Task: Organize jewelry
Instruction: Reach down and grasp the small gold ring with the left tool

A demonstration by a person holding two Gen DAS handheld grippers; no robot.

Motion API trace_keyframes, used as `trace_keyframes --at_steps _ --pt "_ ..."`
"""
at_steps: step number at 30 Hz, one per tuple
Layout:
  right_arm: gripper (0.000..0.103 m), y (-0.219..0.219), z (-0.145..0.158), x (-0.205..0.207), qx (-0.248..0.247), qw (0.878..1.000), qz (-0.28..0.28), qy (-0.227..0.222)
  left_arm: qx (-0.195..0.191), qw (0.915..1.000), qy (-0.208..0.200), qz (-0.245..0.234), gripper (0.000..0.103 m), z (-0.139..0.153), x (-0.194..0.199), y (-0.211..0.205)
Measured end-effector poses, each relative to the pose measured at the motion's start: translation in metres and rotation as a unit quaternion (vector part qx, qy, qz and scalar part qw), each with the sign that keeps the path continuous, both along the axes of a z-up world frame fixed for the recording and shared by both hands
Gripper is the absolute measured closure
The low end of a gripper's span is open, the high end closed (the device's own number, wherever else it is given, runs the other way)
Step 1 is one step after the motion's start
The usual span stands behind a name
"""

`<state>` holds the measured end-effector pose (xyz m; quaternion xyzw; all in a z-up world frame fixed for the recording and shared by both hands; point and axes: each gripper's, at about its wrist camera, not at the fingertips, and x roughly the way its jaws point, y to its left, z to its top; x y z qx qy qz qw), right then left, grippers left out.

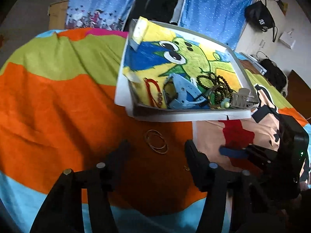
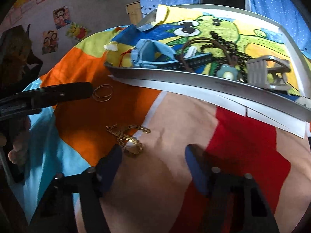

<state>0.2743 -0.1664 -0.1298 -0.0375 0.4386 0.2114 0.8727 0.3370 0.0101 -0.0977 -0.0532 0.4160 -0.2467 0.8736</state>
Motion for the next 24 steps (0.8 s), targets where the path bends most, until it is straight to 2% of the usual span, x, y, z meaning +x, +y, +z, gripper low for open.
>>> trace_keyframes --at_steps 2,4,13,21,24 --pt "0.051 0.004 -0.001 0.001 0.002 1.000 0.010 0.004 -0.003 1.0000 0.001 -0.006 0.054 -0.002 0.003 -0.002" --pt "0.053 0.006 -0.002 0.003 0.008 1.000 0.016 0.008 -0.005 0.9999 0.003 -0.009 0.054 -0.003 0.005 -0.003" --pt "0.053 0.016 -0.008 0.015 0.017 0.999 0.037 0.027 0.010 0.9998 0.017 0.003 0.064 -0.013 0.016 -0.005" --pt "0.055 0.025 -0.010 0.017 0.005 0.999 0.042 0.029 0.032 0.9991 0.020 0.022 0.082 -0.019 0.020 -0.006" --pt "0.063 0.030 -0.011 0.018 0.009 0.998 0.047 0.034 0.029 0.9990 0.021 0.028 0.086 -0.020 0.021 -0.004"
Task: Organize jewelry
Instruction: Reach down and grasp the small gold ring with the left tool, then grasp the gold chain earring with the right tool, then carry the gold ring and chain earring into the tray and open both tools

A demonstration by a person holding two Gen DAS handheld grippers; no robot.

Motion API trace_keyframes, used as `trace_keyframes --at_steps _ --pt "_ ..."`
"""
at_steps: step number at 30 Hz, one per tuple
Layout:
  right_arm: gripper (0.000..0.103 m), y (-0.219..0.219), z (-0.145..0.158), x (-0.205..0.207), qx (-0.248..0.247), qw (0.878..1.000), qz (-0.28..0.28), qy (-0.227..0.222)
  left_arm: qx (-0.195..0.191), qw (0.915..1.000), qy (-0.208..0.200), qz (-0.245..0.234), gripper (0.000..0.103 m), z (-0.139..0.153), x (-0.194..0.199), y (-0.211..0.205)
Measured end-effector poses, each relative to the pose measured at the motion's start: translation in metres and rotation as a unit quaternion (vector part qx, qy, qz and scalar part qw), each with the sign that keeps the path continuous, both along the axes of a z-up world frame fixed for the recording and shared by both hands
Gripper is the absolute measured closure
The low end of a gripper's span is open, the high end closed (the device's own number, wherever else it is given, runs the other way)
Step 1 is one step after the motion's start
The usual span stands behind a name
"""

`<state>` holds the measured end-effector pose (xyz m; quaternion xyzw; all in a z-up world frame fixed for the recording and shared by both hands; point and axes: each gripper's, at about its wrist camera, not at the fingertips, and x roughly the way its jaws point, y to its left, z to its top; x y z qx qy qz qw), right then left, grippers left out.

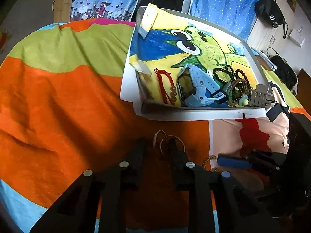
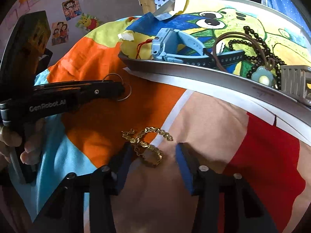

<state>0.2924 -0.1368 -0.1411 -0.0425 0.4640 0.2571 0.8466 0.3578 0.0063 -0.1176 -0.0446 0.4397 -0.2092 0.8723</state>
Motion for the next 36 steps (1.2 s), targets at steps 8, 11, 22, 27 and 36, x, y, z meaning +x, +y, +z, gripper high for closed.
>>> trace_keyframes --at_steps 8,11,22,27,36 --pt "0.081 0.005 -0.002 0.000 0.017 1.000 0.006 0.011 -0.016 0.9998 -0.005 0.015 0.100 0.002 -0.005 0.006" --pt "0.082 0.005 0.000 -0.003 0.016 1.000 0.005 0.005 -0.007 0.9998 -0.008 0.018 0.100 0.008 -0.009 0.003" --pt "0.082 -0.003 0.012 -0.013 0.016 1.000 -0.002 -0.013 -0.001 0.9997 -0.002 0.025 0.102 0.025 -0.038 -0.004" --pt "0.082 -0.002 0.021 -0.022 -0.001 0.999 -0.002 -0.038 -0.010 0.9994 -0.007 0.034 0.102 0.034 -0.047 0.001" --pt "0.082 -0.001 0.044 -0.035 -0.034 0.992 -0.009 -0.118 -0.012 0.9992 -0.019 0.034 0.102 0.040 -0.049 -0.005"
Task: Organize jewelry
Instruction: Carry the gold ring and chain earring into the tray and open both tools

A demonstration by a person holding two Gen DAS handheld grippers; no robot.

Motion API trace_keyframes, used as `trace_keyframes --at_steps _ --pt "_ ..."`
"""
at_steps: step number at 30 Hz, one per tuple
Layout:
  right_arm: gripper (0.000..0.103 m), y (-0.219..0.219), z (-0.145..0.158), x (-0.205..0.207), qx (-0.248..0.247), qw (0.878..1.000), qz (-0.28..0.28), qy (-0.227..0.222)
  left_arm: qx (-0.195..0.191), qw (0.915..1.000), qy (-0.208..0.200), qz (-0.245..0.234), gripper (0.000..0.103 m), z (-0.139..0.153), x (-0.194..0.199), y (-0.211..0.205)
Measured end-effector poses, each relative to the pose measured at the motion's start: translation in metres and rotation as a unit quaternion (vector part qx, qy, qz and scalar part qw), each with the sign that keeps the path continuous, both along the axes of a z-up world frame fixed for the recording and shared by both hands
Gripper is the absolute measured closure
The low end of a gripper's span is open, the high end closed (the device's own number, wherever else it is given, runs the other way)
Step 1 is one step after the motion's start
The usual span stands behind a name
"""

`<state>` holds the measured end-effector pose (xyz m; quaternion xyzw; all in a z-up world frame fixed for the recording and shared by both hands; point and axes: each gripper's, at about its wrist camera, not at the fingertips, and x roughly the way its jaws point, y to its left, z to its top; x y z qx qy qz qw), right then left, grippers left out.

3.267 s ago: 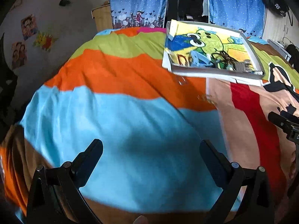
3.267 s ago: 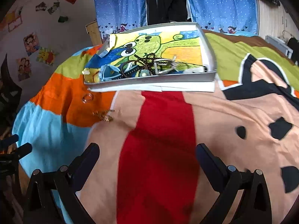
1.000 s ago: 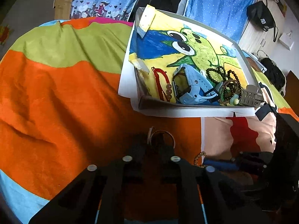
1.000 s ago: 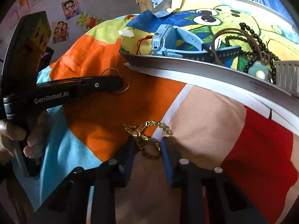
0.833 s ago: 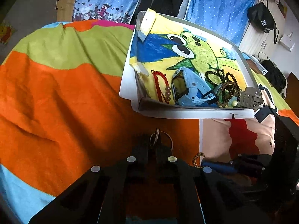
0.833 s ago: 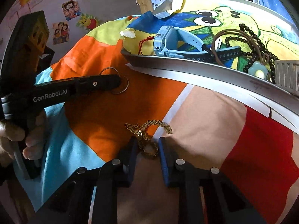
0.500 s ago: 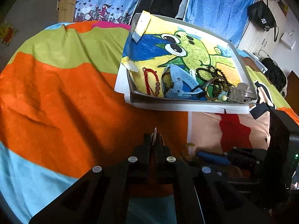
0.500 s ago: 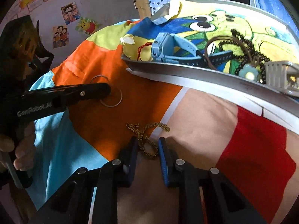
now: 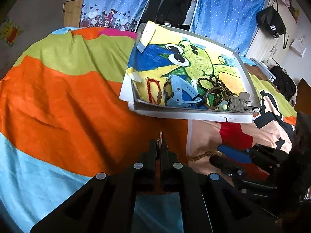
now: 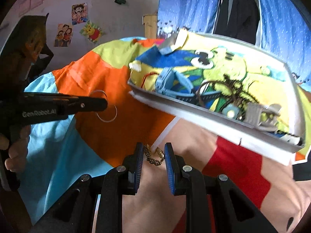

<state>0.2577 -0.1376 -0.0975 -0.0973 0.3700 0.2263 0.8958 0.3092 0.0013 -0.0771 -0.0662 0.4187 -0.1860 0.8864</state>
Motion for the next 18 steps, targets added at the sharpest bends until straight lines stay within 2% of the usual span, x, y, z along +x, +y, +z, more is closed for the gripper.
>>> trace_keyframes --at_steps 10,18 --pt "0.082 -0.009 0.019 -0.001 -0.017 0.996 -0.026 -0.081 -0.011 0.9996 -0.026 -0.005 0.102 0.009 0.007 -0.009" --pt "0.082 -0.010 0.028 -0.001 -0.046 0.989 -0.032 -0.135 -0.021 0.9994 -0.029 -0.001 0.102 0.012 0.012 -0.009"
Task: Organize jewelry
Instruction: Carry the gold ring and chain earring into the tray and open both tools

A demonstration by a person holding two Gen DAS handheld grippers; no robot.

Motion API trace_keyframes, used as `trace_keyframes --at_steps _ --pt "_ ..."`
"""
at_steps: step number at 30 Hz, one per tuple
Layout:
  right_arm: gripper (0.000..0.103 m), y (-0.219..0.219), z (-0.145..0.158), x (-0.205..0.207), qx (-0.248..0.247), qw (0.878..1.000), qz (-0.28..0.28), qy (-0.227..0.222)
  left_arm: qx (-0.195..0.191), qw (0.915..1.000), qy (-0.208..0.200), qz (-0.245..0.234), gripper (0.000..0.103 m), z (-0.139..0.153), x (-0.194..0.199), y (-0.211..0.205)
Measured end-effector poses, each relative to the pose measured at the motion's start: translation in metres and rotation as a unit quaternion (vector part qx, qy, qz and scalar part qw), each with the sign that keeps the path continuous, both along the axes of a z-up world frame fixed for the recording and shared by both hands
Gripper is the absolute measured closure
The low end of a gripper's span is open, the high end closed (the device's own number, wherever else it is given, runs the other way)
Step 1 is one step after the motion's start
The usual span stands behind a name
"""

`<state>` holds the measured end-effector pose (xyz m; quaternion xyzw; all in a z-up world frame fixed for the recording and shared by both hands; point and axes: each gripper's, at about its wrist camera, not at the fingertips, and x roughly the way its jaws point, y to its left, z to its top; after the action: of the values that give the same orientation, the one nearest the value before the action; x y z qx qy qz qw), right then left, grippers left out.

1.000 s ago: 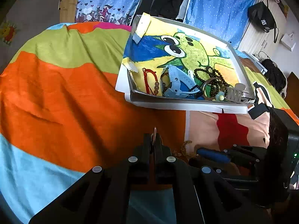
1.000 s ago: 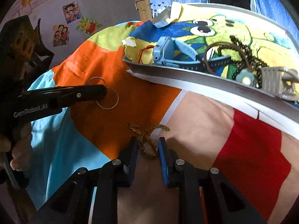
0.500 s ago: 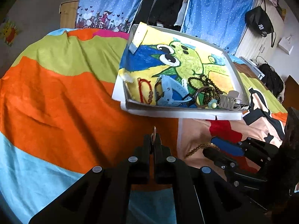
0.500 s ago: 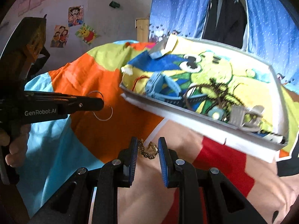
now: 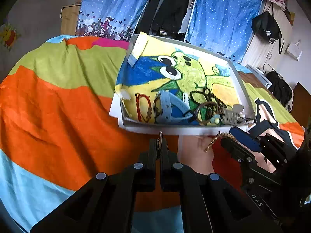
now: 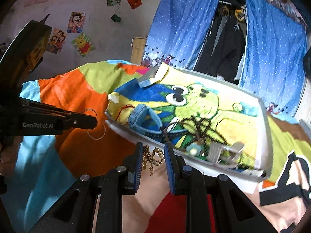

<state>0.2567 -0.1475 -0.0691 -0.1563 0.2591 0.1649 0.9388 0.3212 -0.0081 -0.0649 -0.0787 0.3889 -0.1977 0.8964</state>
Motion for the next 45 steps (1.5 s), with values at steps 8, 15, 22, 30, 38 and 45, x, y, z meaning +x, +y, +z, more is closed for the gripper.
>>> trace_keyframes --at_steps 8,15,22,30,38,45 --pt "0.082 -0.009 0.032 0.022 0.024 0.997 -0.018 -0.074 -0.014 0.9993 -0.027 0.020 0.102 0.023 0.036 -0.002" --pt "0.082 -0.054 0.044 0.066 0.066 0.991 -0.087 -0.082 -0.016 0.9991 -0.024 0.030 0.102 0.032 0.090 -0.017" --pt "0.082 -0.110 0.025 0.092 0.130 0.980 -0.151 -0.014 -0.014 0.9996 0.018 0.017 0.102 0.007 0.121 -0.054" --pt "0.081 -0.126 0.008 0.100 0.144 0.974 -0.170 0.031 0.005 0.9989 0.047 0.009 0.102 -0.009 0.133 -0.083" --pt "0.080 -0.137 0.002 0.106 0.162 0.968 -0.180 0.060 0.026 0.9977 0.060 0.019 0.101 -0.006 0.136 -0.088" --pt "0.062 -0.143 0.009 0.103 0.172 0.967 -0.181 0.058 0.050 0.9958 0.066 0.038 0.092 0.002 0.133 -0.089"
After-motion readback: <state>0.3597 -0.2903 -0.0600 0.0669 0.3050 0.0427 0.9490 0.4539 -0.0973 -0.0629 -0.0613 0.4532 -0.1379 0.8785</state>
